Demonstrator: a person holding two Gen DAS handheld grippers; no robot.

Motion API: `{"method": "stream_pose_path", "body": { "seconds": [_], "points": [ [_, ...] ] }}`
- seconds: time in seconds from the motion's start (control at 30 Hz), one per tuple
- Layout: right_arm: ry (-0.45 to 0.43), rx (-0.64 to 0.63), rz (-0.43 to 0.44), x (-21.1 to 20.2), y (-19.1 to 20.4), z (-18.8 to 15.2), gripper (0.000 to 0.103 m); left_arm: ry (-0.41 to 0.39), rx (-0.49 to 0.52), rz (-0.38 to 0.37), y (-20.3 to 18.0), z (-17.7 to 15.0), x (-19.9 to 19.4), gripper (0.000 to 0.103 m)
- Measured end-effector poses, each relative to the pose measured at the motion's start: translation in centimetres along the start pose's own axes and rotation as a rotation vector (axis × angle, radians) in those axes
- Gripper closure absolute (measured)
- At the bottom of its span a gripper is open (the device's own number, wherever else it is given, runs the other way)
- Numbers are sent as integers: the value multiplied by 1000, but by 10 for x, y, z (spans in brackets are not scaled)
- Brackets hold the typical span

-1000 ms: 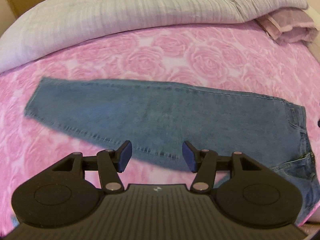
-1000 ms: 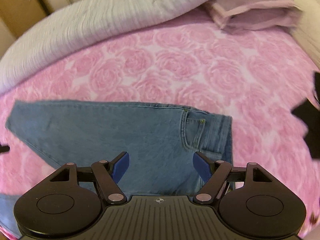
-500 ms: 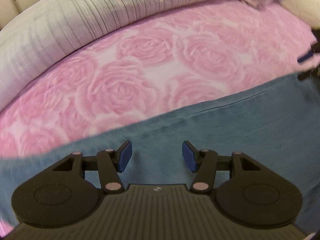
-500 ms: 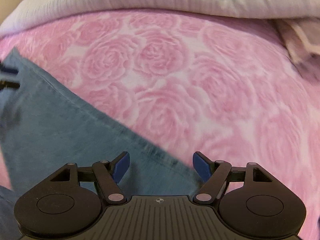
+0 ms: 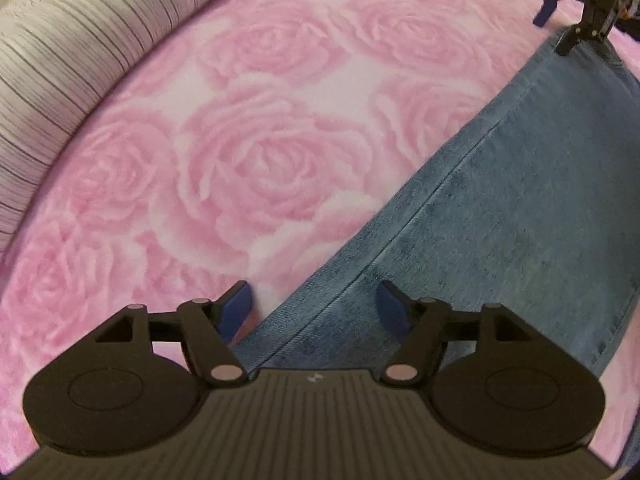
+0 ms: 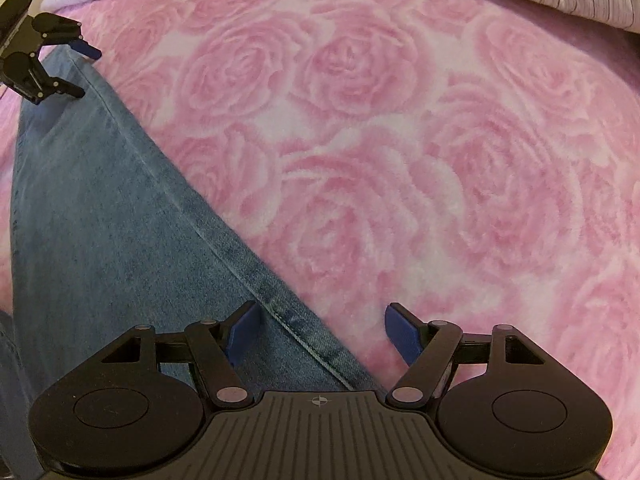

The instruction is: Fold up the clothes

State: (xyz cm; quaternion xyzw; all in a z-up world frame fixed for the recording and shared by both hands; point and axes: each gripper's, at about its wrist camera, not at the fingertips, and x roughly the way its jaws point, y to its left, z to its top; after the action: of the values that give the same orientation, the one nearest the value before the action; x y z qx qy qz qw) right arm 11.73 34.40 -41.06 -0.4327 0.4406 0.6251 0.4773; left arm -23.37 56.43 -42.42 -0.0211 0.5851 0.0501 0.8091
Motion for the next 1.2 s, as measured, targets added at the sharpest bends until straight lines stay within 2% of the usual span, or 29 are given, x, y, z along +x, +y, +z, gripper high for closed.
{"method": "stream_pose_path", "body": {
  "seconds": [0.03,0.07,0.1,0.2,0.27,0.4,0.47,0.57,0.63,0.73,0.8,0.83,0.9,0.93,0.97,1.03,1.1,1.2],
  "points": [
    [-1,-2,1,-1,3,1,61,3,15,-6,-1,0,1,41],
    [3,2,22,-2,6,1,73,0,35,-15,-3,0,0,53],
    [2,7,19,-3,11,1,79,-1,46,-26,-6,0,-2,71],
    [-24,-29,-45,-11,29,-4,89,-6,102,20,-23,-4,-11,96],
    [-58,-24,-86,-20,39,-9,90,-24,135,79,-36,-10,-22,98],
    [-161,-43,-201,-58,76,-29,92,-123,69,171,-58,-26,-66,99],
    [-214,-72,-267,-79,101,-42,92,-192,-14,213,-76,-41,-101,99],
    [-292,-100,-355,-117,152,-73,92,-261,-143,212,-118,-83,-156,100],
    [-323,-105,-389,-143,193,-104,92,-268,-240,176,-154,-119,-187,100],
    [-278,-69,-386,-159,249,-154,92,-230,-402,106,-212,-176,-214,100],
    [-175,-9,-350,-150,280,-188,91,-138,-578,40,-243,-215,-203,98],
    [-119,23,-330,-144,295,-205,88,-87,-663,13,-257,-233,-194,98],
    [42,115,-303,-121,314,-232,82,-38,-788,-29,-275,-254,-182,98],
    [99,168,-310,-113,321,-244,75,-42,-821,-38,-280,-258,-181,97],
    [114,222,-323,-109,325,-252,73,-54,-844,-44,-282,-259,-182,96],
    [65,382,-336,-114,325,-267,63,-80,-885,-55,-283,-259,-185,94],
    [-6,594,-318,-124,312,-280,54,-94,-936,-73,-276,-261,-188,92],
    [-127,911,-266,-140,286,-303,52,-114,-1008,-48,-271,-267,-195,69]
  ]
}}
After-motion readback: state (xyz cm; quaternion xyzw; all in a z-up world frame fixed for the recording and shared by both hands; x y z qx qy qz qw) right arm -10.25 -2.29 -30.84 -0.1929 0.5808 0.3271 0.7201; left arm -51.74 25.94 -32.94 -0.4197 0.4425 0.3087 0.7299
